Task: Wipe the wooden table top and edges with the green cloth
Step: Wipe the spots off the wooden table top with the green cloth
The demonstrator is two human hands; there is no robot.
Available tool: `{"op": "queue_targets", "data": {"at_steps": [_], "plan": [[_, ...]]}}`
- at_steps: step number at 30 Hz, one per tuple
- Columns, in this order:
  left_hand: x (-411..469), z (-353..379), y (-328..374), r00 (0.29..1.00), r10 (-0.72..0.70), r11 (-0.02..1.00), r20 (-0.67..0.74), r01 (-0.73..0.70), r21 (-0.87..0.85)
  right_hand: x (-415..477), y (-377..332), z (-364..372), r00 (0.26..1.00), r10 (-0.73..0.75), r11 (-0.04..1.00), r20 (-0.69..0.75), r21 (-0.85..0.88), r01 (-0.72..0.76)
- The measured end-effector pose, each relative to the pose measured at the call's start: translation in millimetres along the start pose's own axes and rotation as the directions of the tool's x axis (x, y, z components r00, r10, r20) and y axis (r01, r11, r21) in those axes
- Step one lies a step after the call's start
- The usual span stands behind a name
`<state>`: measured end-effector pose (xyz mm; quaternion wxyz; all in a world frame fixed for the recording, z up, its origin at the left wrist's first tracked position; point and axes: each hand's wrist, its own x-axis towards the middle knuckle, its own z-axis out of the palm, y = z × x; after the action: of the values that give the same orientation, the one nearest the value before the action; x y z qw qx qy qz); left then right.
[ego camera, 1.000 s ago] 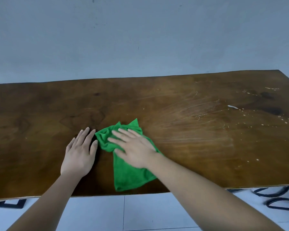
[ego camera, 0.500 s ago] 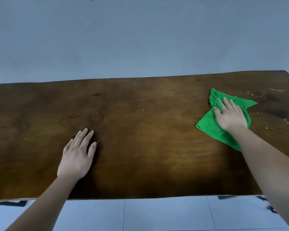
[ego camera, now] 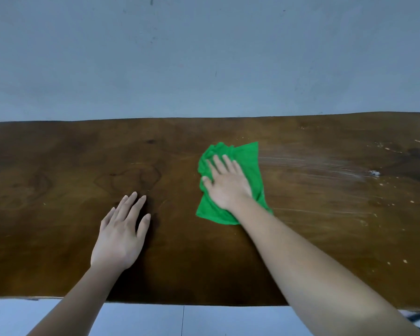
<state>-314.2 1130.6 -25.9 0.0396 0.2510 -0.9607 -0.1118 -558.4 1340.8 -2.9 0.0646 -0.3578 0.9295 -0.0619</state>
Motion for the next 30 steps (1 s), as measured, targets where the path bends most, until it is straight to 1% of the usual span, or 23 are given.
{"op": "queue_targets", "data": {"at_steps": [3,6,10,12,13,17,20,22,25,28,30], "plan": [[-1,-1,-1,1.000,0.009,1.000,-0.008,-0.009,-0.014,13,-65,12,0.983,-0.177,0.984,0.038,0.001,0.178],[-1,-2,-1,1.000,0.016,1.000,-0.006,-0.016,-0.021,27,-102,20,0.939,-0.333,0.942,0.086,-0.006,0.334],[0,-5,2,1.000,0.010,1.000,0.011,-0.009,-0.014,54,-93,16,0.866,-0.484,0.873,0.124,-0.001,0.488],[0,-7,3,1.000,0.001,1.000,0.024,-0.001,-0.011,68,-73,8,0.856,-0.502,0.864,0.123,0.018,0.504],[0,-8,4,1.000,-0.002,1.000,0.028,0.002,-0.011,74,-61,3,0.865,-0.488,0.872,0.118,0.025,0.488],[-1,-10,7,0.999,-0.013,1.000,0.030,0.013,-0.013,95,7,-20,0.939,-0.332,0.943,0.088,0.029,0.330],[-1,-12,9,0.999,-0.026,1.000,0.041,0.027,-0.013,99,74,-38,0.985,-0.160,0.987,0.060,0.025,0.159],[-1,-13,10,0.999,-0.028,1.000,0.042,0.029,-0.013,94,121,-46,0.999,-0.029,0.999,0.030,0.014,0.029],[0,-13,10,0.999,-0.026,1.000,0.046,0.027,-0.011,74,188,-54,0.984,0.176,0.984,-0.026,0.017,-0.176],[0,-12,9,0.999,-0.025,1.000,0.046,0.025,-0.008,48,239,-55,0.927,0.371,0.929,-0.063,0.042,-0.369],[-1,-11,8,0.999,-0.023,1.000,0.044,0.023,-0.004,32,251,-53,0.884,0.465,0.885,-0.051,0.061,-0.462]]}}
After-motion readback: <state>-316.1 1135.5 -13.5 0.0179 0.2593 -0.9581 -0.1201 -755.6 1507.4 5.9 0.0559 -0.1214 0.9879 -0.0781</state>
